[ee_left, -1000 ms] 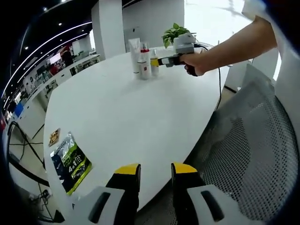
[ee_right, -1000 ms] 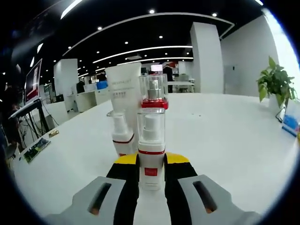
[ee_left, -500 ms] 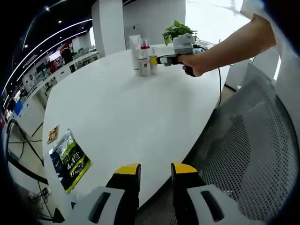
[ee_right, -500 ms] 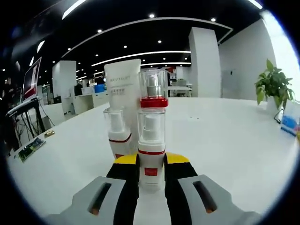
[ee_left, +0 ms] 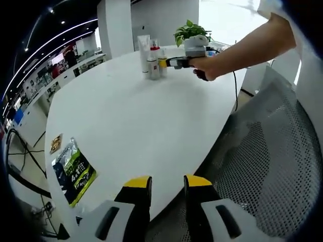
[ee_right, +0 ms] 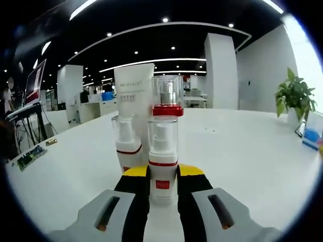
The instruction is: Arrange the skincare products in the storage area until every visible bottle or jar stands upright without overlapping.
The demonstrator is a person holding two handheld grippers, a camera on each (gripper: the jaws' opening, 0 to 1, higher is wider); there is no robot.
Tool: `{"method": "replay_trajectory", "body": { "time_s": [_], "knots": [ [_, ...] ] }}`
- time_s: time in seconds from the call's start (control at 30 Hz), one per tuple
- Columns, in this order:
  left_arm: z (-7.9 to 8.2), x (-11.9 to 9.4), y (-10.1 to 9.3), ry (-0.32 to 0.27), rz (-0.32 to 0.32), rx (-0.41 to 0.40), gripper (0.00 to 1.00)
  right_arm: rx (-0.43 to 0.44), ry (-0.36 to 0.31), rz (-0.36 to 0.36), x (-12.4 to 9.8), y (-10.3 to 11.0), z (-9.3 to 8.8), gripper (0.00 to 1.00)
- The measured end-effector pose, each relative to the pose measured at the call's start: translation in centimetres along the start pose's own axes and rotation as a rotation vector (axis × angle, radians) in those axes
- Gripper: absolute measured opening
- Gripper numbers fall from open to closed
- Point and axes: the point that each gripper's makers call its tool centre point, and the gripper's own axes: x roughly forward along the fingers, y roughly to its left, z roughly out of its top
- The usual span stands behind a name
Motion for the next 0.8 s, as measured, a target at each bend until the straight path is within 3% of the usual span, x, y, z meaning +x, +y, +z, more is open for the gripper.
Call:
{"method": "replay_trajectory", "body": {
  "time_s": [0.8],
  "knots": [
    [0.0,0.03,-0.2,0.001,-0.007,0.0,0.26,-0.04,0.023,-0.043,0.69,-0.26,0.0,0.19]
  ]
}}
